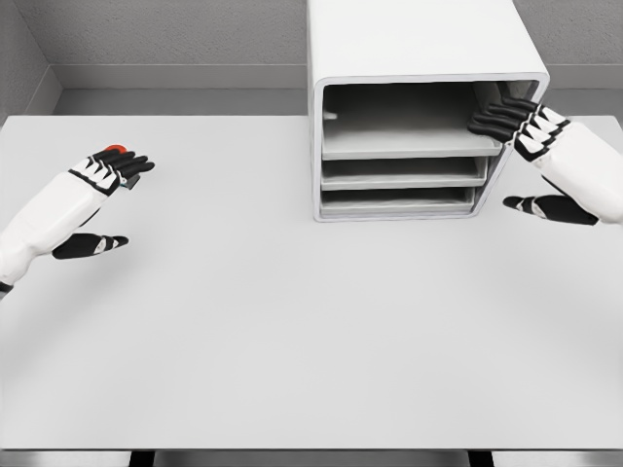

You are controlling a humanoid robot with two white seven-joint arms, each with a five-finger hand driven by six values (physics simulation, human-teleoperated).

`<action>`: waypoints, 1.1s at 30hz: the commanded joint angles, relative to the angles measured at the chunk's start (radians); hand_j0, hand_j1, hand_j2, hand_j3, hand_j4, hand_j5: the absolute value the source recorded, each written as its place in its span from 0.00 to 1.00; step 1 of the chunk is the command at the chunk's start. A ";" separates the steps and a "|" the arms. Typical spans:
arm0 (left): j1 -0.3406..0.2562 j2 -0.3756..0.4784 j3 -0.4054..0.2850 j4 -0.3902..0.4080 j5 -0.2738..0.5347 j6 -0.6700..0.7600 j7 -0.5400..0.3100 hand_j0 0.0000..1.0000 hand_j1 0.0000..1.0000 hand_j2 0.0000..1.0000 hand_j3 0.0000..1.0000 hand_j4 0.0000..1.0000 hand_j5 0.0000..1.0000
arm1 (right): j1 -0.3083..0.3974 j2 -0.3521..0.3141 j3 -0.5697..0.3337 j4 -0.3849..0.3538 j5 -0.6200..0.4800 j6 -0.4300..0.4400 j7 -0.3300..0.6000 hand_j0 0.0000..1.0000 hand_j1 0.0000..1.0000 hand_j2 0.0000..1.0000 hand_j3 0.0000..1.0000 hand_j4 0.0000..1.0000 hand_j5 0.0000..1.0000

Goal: Slide open multi-storey tabletop storage cabinets and put open load switch and slide close multi-storey tabletop storage cabinets

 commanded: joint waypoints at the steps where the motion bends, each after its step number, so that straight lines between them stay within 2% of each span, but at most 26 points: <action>1: 0.000 -0.001 0.001 0.003 0.005 0.000 0.001 1.00 1.00 1.00 1.00 1.00 1.00 | 0.000 -0.007 0.000 -0.002 -0.005 0.000 -0.003 1.00 1.00 1.00 1.00 1.00 1.00; 6: -0.002 -0.001 0.001 0.005 0.005 0.000 0.001 1.00 1.00 1.00 1.00 1.00 1.00 | 0.037 -0.028 0.003 -0.002 -0.003 0.000 0.002 1.00 1.00 1.00 1.00 1.00 1.00; 11: -0.002 -0.001 0.001 0.005 0.005 0.000 0.001 1.00 1.00 1.00 1.00 1.00 1.00 | 0.080 -0.022 0.013 -0.002 -0.003 0.000 0.003 1.00 1.00 1.00 1.00 1.00 1.00; 13: -0.002 -0.001 0.001 0.006 0.005 0.000 0.001 1.00 1.00 1.00 1.00 1.00 1.00 | 0.078 -0.010 0.014 -0.002 -0.003 0.000 0.002 1.00 1.00 1.00 1.00 1.00 1.00; 16: -0.003 -0.001 0.001 0.011 0.005 0.000 0.001 1.00 1.00 1.00 1.00 1.00 1.00 | 0.078 0.070 0.014 -0.002 0.027 0.000 0.002 1.00 1.00 1.00 1.00 1.00 1.00; 22: -0.003 -0.001 0.002 0.011 0.005 0.000 0.001 1.00 1.00 1.00 1.00 1.00 1.00 | 0.032 0.159 0.114 -0.002 0.043 0.000 0.003 1.00 1.00 1.00 1.00 1.00 1.00; 25: -0.005 -0.001 0.002 0.012 0.005 0.000 0.001 1.00 1.00 1.00 1.00 1.00 1.00 | 0.012 0.162 0.132 -0.002 0.043 0.000 0.003 1.00 1.00 1.00 1.00 1.00 1.00; 29: -0.005 -0.001 0.002 0.022 0.007 0.000 0.001 1.00 1.00 1.00 1.00 1.00 1.00 | -0.017 0.160 0.141 -0.002 0.038 0.000 0.066 1.00 1.00 1.00 1.00 1.00 1.00; 33: -0.006 -0.001 0.002 0.023 0.007 0.000 0.001 1.00 1.00 1.00 1.00 1.00 1.00 | -0.052 0.159 0.141 -0.002 0.030 0.000 0.066 1.00 1.00 1.00 1.00 1.00 1.00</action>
